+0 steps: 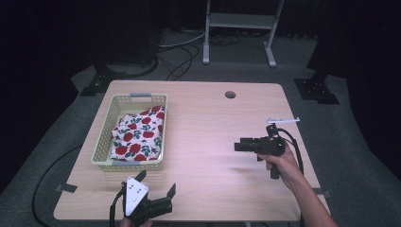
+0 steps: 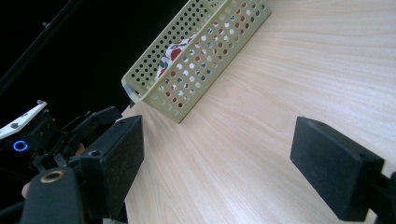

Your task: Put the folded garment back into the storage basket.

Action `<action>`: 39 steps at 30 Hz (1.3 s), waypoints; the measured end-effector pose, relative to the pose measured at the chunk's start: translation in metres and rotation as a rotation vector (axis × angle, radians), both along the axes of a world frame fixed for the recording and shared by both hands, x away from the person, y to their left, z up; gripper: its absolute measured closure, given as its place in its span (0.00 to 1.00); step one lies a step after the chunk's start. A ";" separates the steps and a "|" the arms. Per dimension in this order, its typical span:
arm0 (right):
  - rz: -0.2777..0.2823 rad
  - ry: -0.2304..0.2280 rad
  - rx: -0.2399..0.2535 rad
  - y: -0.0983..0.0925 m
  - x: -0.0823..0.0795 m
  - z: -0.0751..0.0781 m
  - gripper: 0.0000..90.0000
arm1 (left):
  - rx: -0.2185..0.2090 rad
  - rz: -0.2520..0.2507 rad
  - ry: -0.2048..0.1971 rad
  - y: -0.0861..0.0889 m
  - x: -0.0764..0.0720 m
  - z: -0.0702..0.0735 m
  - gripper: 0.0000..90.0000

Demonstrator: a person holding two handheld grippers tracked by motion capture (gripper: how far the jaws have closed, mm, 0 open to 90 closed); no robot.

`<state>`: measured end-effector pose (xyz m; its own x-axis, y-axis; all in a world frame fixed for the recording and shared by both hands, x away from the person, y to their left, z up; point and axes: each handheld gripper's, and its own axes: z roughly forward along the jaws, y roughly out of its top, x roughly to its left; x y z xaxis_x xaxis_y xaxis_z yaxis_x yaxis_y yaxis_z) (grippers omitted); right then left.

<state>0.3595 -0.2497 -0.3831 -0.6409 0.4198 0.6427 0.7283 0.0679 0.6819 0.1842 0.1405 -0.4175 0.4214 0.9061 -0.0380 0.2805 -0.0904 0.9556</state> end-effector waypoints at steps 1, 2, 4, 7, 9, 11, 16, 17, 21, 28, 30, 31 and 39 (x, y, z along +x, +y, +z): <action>-0.002 0.003 0.000 -0.001 -0.001 -0.001 0.19 | 0.000 0.001 0.001 0.000 0.000 0.000 0.00; -0.002 0.003 -0.004 -0.002 -0.002 -0.003 0.19 | 0.001 0.001 0.001 0.000 0.000 0.000 0.00; -0.005 0.010 -0.006 -0.004 -0.003 -0.006 0.19 | 0.003 0.001 0.001 0.000 0.000 0.000 0.00; -0.002 0.016 -0.029 -0.005 -0.005 -0.007 0.18 | 0.004 0.000 0.000 0.000 0.000 0.000 0.00; 0.000 0.018 -0.024 -0.005 -0.006 -0.007 0.18 | 0.003 0.002 0.001 0.000 0.000 0.000 0.00; 0.004 0.012 -0.030 -0.005 -0.007 -0.007 0.18 | 0.004 0.002 0.000 0.000 0.000 0.000 0.00; 0.001 0.022 -0.019 -0.007 -0.011 -0.013 0.18 | 0.005 0.003 0.001 0.000 0.000 0.000 0.00; -0.004 0.026 -0.018 -0.008 -0.012 -0.015 0.18 | 0.005 0.002 0.001 0.000 0.000 0.000 0.00; -0.016 0.032 -0.013 -0.014 -0.016 -0.021 0.18 | 0.008 -0.001 0.001 -0.001 0.000 -0.001 0.00; -0.018 0.032 -0.024 -0.019 -0.023 -0.024 0.18 | 0.008 0.003 0.002 0.000 0.000 -0.001 0.00; -0.017 0.029 -0.028 -0.019 -0.025 -0.023 0.18 | 0.009 0.004 0.002 -0.001 0.000 -0.001 0.00; -0.015 0.028 -0.032 -0.020 -0.026 -0.024 0.18 | 0.009 0.003 0.002 -0.001 0.000 -0.001 0.00; -0.031 0.029 -0.011 -0.027 -0.038 -0.032 0.18 | 0.009 0.003 0.001 -0.001 0.000 -0.001 0.00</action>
<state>0.3215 -0.2768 -0.4155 -0.6087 0.4466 0.6557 0.7493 0.0522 0.6601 0.1844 0.1393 -0.4185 0.4187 0.9076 -0.0303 0.2818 -0.0981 0.9544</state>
